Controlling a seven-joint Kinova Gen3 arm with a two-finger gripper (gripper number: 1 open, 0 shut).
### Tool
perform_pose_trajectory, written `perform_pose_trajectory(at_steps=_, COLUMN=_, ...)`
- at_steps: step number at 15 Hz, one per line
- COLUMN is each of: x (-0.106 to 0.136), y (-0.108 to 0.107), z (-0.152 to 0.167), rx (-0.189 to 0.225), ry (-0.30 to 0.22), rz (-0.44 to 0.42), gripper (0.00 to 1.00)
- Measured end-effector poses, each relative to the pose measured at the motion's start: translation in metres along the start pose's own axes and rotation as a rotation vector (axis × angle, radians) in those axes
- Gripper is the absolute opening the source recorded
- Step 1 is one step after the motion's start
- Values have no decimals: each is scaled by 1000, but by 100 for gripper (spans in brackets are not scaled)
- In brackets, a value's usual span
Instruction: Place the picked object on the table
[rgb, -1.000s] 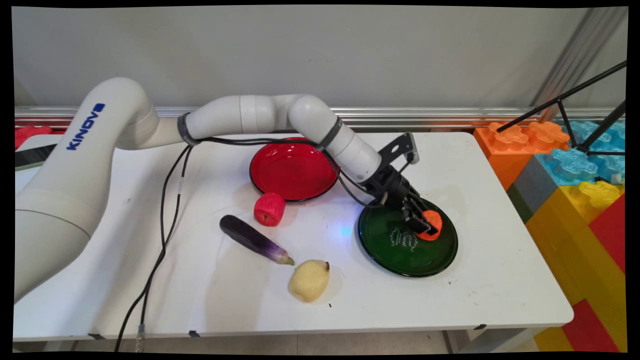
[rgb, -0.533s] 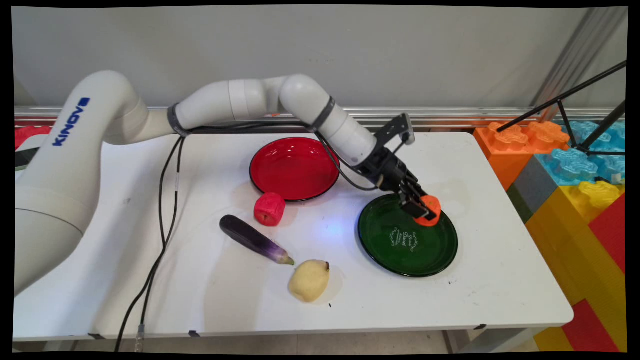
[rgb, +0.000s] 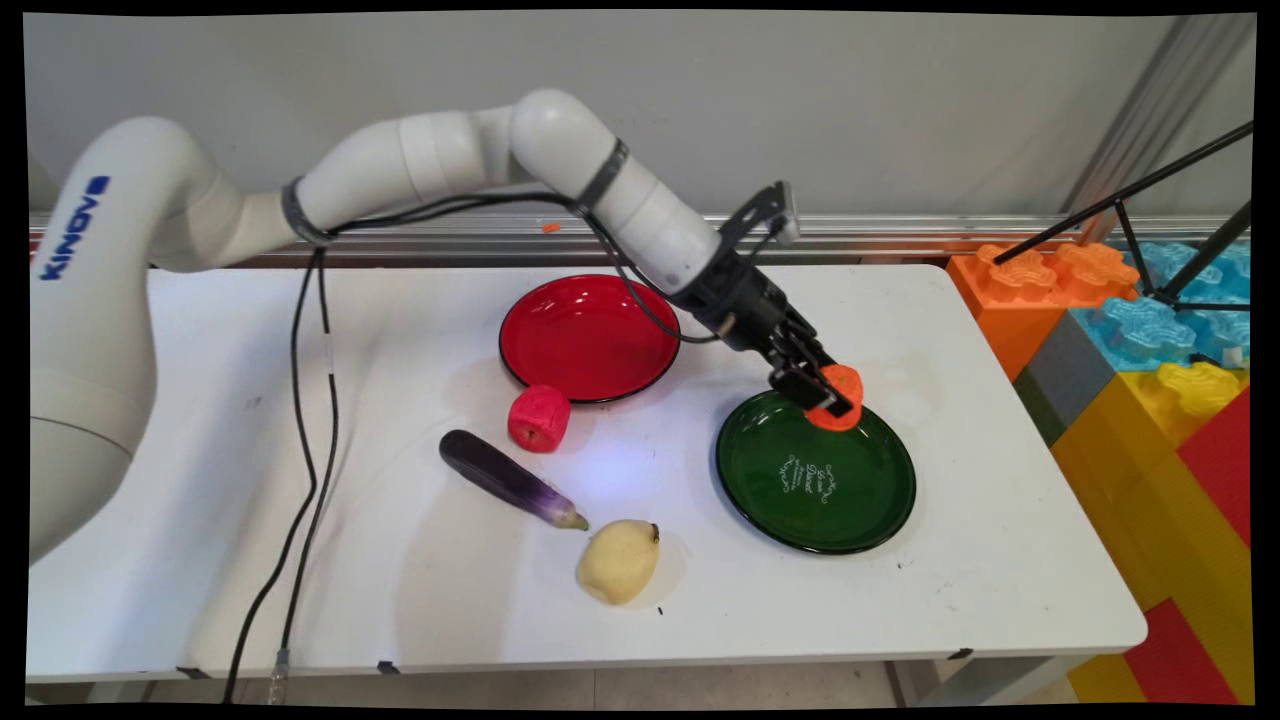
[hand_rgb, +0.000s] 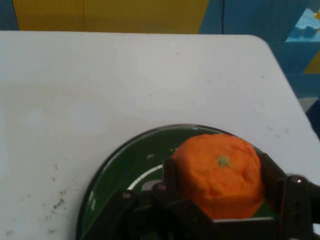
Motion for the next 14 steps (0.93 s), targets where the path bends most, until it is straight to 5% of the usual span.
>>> perform_pose_trajectory(at_steps=14, x=-39, y=43, z=-108, rx=-72, ry=-86, rz=-20, gripper=0)
